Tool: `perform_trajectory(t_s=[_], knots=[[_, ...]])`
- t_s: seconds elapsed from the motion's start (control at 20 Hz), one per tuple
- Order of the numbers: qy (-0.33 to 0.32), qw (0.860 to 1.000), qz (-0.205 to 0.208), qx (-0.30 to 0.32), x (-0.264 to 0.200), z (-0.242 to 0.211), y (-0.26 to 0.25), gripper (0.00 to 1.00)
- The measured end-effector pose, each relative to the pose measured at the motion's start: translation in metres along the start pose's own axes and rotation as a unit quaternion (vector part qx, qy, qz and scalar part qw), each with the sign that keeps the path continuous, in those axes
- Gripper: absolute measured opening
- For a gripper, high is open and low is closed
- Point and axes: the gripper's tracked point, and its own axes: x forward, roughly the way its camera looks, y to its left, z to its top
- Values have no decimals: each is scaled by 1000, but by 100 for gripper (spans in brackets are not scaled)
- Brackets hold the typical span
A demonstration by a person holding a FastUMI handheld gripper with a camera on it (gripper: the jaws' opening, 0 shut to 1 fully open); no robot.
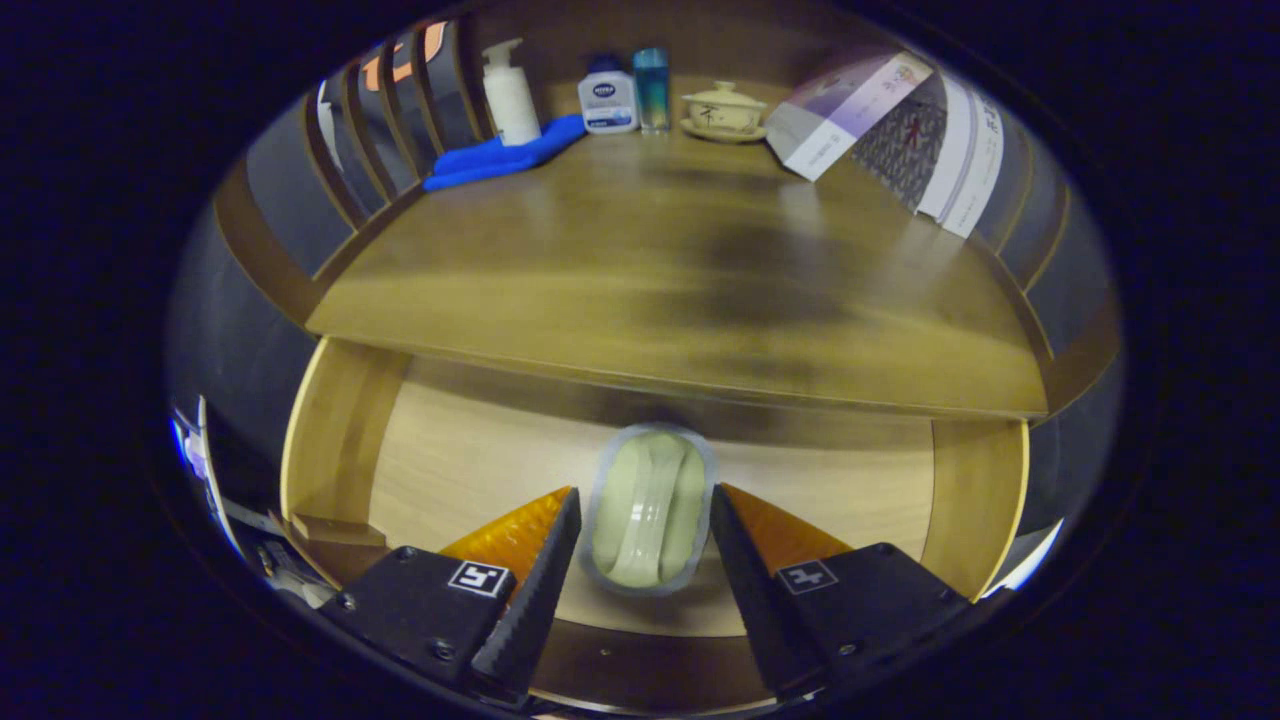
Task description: Pull open the drawer, take out the items inside it, and place them on the countertop above the cabinet.
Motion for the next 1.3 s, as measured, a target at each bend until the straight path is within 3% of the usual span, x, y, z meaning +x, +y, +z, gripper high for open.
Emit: perform_trajectory(t_s=[0.2,0.35,0.45,1.0,1.3], knots=[[30,999,-23,-1,13,-6,-7,67],[44,999,-8,24,13,-10,-1,35],[44,999,-6,16,13,-10,-2,22],[15,1000,-11,-19,-66,1,-12,20],[-4,1000,-2,-9,-99,23,-13,20]])
